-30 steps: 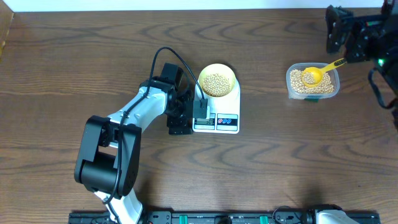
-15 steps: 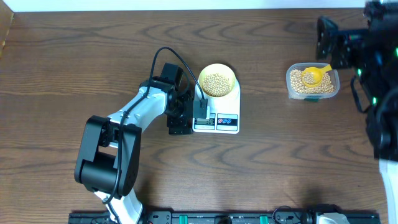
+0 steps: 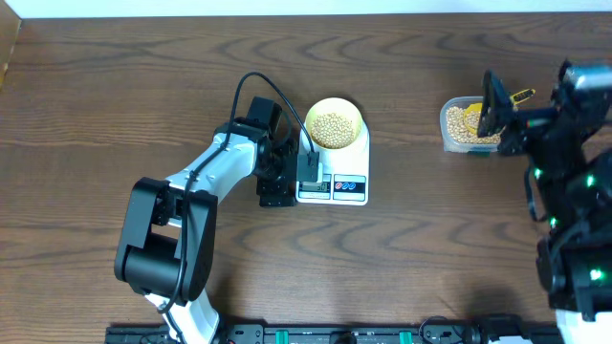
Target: Scoop item into bowl and weigh 50g on scale
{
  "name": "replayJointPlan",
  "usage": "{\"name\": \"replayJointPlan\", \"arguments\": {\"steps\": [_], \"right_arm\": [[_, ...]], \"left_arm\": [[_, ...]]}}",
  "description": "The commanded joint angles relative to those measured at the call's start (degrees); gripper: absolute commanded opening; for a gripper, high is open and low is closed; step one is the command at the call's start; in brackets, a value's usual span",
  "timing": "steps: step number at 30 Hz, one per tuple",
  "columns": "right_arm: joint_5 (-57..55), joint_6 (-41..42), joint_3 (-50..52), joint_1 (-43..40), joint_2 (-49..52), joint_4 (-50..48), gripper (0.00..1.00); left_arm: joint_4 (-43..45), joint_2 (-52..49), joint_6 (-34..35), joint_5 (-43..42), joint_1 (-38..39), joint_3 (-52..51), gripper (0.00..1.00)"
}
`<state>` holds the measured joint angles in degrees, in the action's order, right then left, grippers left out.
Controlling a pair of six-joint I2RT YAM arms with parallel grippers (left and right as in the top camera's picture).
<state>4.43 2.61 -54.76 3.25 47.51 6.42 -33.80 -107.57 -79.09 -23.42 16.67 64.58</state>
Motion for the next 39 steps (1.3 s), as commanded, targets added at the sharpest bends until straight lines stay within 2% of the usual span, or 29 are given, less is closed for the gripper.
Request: {"name": "replayJointPlan", "arguments": {"steps": [1,21,39], "right_arm": [[0.72,0.83,4.55,0.22,-4.13,-3.5,0.99],[2.4,1.97,30.38,0.22,-22.58,-26.99,0.99],[2.82,2.1,45.38,0.2,-37.62,-37.77,0.99]], "left_arm": [[-0.13,-0.35,0.5,0.11,-0.04,-0.72,0.98],[-0.13,-0.35,0.5,0.11,-0.04,-0.72,0.97],[-0.13,-0.35,0.5,0.11,-0.04,-0.72,0.98]]}}
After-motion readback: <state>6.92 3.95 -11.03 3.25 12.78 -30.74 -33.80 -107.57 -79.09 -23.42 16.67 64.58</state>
